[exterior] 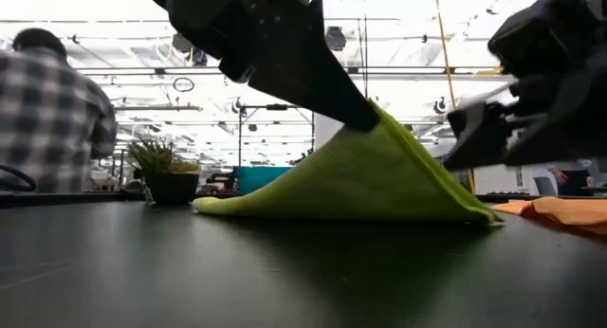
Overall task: Fold microfiber towels
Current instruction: Fold the green microfiber cloth
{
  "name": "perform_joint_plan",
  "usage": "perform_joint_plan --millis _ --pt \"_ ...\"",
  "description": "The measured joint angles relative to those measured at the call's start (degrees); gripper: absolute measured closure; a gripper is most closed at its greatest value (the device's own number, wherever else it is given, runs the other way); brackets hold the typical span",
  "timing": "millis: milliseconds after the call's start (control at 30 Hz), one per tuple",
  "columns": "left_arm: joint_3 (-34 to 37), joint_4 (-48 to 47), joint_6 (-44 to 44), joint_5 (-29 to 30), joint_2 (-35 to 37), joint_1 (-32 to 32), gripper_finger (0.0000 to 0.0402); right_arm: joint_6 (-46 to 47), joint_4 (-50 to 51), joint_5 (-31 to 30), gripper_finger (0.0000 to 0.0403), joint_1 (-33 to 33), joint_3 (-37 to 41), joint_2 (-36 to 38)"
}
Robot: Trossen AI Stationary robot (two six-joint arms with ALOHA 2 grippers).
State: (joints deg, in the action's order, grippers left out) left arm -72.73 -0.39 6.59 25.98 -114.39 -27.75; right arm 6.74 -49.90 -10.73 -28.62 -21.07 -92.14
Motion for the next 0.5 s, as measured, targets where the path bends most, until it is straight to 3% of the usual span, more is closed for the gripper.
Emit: perform_joint_plan --millis 300,500 --pt "0.0 -1.2 2.7 0.0 0.0 1.3 0.0401 -3.5 1.5 -0.9 0.0167 -0.7 -7.5 -10.9" --pt "0.0 -2.9 2.9 0.0 0.6 1.2 0.0401 -2.8 7.0 -4.6 0.0169 -1.1 -9.1 -11.7"
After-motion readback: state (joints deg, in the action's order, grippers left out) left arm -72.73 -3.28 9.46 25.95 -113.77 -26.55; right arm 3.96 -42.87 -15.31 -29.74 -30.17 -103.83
